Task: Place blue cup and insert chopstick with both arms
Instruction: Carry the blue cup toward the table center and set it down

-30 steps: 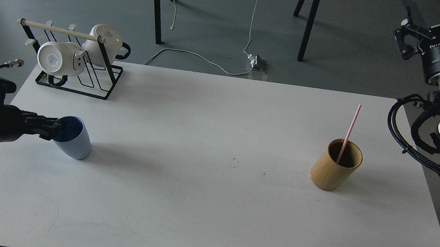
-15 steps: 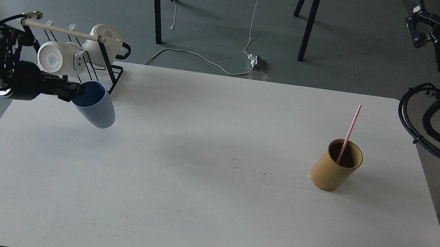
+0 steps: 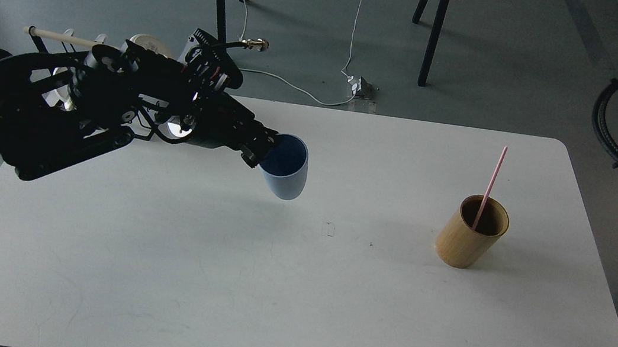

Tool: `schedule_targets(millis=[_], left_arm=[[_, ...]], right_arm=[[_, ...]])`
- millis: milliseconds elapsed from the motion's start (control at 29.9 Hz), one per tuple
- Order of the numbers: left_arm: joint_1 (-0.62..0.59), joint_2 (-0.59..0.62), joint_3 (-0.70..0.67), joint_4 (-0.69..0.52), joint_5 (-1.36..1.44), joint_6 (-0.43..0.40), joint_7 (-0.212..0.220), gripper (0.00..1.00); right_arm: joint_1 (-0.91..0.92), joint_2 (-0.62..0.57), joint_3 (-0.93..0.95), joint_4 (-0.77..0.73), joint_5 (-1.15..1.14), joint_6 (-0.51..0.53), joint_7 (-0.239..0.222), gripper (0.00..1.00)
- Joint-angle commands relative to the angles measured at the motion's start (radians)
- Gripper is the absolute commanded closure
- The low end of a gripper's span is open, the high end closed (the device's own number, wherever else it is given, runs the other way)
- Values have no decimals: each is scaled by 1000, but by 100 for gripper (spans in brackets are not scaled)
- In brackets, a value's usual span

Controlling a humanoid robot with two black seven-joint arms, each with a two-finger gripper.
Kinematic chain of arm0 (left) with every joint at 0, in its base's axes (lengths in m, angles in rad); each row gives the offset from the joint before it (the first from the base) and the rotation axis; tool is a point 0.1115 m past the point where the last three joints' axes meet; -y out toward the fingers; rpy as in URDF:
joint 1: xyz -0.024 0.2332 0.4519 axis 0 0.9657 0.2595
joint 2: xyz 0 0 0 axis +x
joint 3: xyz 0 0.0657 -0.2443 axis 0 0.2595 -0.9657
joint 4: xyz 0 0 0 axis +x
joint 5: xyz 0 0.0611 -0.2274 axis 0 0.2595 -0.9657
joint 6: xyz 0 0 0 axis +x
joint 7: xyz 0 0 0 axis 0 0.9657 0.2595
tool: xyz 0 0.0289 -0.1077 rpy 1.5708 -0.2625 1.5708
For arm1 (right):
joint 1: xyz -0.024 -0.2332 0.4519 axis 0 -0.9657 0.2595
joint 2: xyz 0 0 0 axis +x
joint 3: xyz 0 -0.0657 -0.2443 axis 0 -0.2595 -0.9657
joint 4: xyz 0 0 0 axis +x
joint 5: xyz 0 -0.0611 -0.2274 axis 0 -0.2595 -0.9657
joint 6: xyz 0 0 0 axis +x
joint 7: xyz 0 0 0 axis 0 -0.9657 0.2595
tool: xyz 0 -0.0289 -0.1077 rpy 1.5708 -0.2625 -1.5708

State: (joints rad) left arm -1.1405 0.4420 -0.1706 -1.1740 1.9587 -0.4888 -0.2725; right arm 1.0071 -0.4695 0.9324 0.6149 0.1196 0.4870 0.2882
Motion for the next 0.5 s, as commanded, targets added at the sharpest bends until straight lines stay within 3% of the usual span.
schedule_targets(millis=[0,134,468], left_arm=[[10,-94,25,14,12,0,35,96],[21,-149,75,71,32,0,78,96],[56,-250,91,189,34,0,84,96]], right_arm=[[-8,0,-3,0,0,-1,0,0],[-12,0,-3,-1,0,-1,0,0],[-27,2,-4,-3,-2,-1,0,0]])
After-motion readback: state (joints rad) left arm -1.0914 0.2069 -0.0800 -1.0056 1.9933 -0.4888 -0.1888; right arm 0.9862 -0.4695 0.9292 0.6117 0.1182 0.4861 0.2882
